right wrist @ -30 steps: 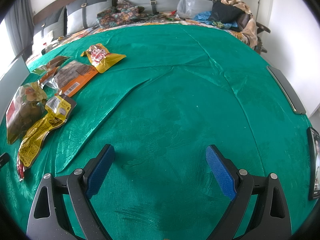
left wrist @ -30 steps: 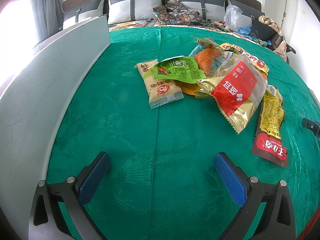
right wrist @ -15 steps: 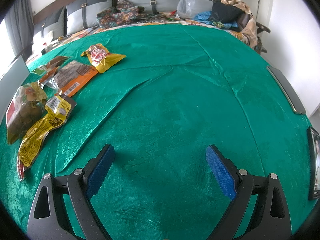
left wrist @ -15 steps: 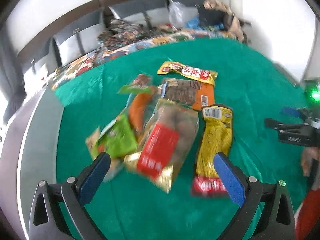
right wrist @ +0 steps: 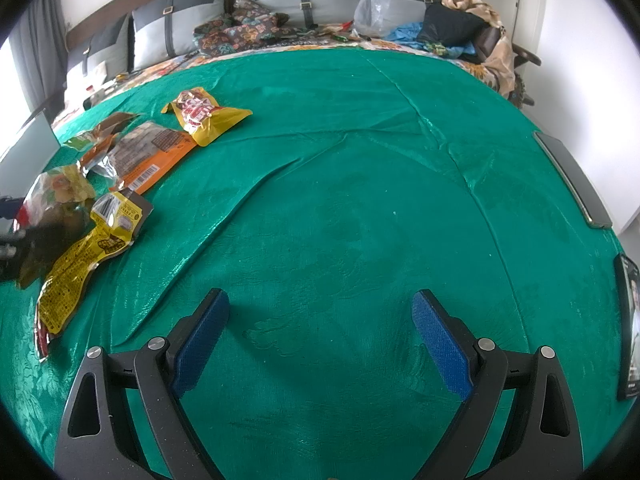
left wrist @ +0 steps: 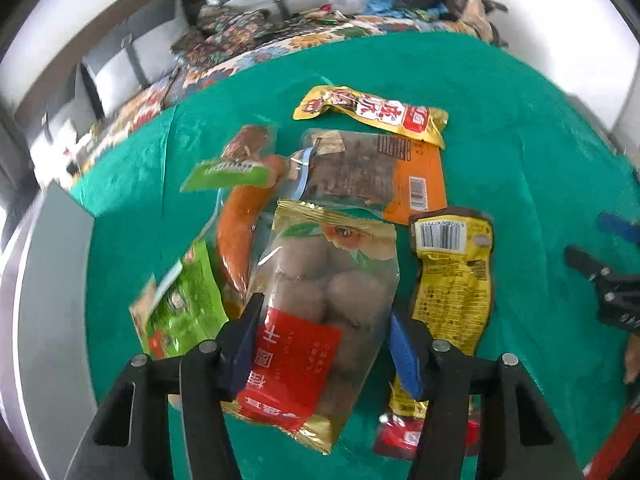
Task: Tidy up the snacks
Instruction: 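Grasp the clear bag of round cakes with the left gripper, then hold the cake bag in the left gripper above the sheet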
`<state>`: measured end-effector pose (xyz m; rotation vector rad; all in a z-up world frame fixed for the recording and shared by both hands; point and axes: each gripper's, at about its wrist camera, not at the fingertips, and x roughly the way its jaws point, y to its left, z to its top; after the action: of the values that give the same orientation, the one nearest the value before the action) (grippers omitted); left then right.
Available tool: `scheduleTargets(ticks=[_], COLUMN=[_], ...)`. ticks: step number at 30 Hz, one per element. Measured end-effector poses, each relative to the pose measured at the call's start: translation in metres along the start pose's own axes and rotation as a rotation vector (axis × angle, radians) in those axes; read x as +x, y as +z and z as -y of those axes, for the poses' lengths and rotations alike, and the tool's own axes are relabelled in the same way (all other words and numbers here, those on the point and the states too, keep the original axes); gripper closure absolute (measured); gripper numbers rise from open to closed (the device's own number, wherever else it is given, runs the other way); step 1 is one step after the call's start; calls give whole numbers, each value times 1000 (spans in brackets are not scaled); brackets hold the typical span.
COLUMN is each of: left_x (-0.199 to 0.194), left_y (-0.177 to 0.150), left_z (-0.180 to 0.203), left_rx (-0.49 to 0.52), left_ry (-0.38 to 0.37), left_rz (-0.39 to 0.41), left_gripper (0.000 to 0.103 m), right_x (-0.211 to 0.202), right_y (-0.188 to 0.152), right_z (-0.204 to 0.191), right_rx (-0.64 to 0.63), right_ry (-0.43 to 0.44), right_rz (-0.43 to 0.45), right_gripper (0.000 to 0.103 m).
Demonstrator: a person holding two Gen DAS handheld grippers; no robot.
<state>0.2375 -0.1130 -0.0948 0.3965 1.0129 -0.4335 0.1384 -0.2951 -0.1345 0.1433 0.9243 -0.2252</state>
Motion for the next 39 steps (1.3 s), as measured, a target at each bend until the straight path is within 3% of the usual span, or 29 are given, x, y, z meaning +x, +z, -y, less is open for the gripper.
scheduleTargets(ticks=[8,11,13,14,17,20,22,28,31,39], left_x=[-65,-85,-85,-82,-71,-59,-54,-24,-16,-11], left_y=[-51,-90,-100,-112,-120,-124,-122,-133,-148,-150], left_z=[-22,-35,-40,-46,-53,-58,-54,-64,-75,-76], left_rx=[-203,-316,-337,-363,-403,-440,-429,-460,-495,-492], left_ry=[-17,17,45,102,122,85,97,141,163,170], left_rz=[23,22,28,35,32,81,83,31,69,85], left_gripper=[47,47,47,47,45,24,4,1,0,0], right_x=[0,0,0,0,0,1,0,0,1,0], right_y=[0,0,0,0,0,0,0,0,0,0], right_z=[0,0,0,0,0,0,0,0,0,0], right_rx=[0,0,0,0,0,0,0,0,0,0], right_ry=[0,0,0,0,0,0,0,0,0,0], right_rz=[0,0,0,0,0,0,0,-1,-1,-1], right_gripper=[8,8,8,8,8,8,8,8,8,8])
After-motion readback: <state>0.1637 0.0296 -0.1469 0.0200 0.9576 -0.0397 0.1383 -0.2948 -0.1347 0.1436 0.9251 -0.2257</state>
